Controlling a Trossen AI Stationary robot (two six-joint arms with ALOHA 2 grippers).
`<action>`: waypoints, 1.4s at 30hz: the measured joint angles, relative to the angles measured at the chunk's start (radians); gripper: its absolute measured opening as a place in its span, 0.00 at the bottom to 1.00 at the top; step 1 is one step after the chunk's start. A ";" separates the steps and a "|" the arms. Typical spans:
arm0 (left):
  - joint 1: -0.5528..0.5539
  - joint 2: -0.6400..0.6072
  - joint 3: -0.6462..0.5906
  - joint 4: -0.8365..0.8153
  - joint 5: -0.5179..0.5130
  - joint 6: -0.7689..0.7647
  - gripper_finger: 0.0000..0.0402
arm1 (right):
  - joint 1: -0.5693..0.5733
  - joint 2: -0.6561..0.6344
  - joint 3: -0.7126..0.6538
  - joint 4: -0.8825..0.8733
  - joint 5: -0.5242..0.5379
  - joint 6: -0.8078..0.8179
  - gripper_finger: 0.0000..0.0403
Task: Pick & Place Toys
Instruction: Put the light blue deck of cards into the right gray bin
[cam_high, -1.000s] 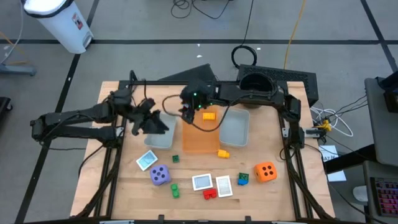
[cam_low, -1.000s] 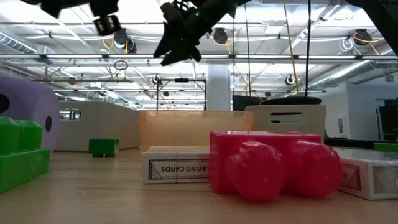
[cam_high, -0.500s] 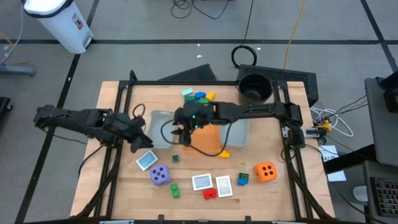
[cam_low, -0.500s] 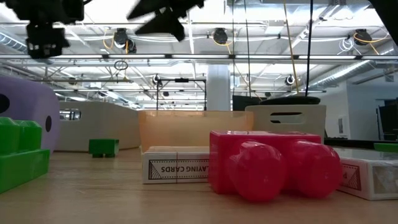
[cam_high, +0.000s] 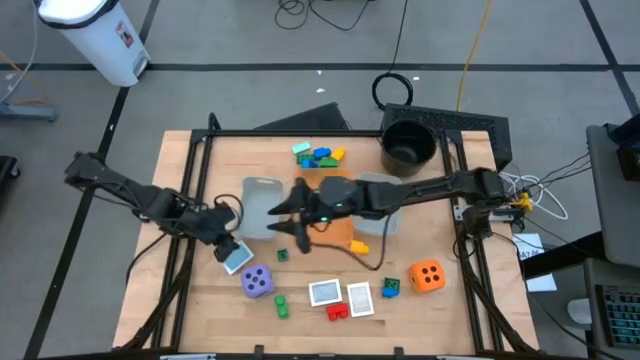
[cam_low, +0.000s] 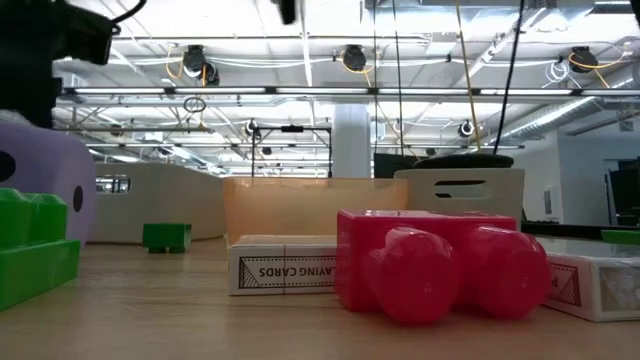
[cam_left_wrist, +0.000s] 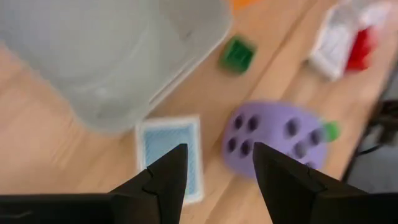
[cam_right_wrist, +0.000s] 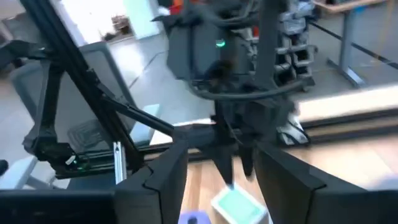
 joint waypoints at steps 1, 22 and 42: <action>-0.009 0.018 0.000 -0.016 0.009 -0.009 0.46 | 0.000 -0.028 -0.054 0.055 0.018 0.014 0.42; -0.082 0.229 0.000 -0.102 0.196 -0.043 0.46 | 0.095 -0.595 -0.871 0.544 0.387 0.229 0.42; -0.081 0.231 0.000 -0.101 0.189 -0.161 0.77 | 0.259 -0.634 -0.891 0.503 0.385 0.204 0.42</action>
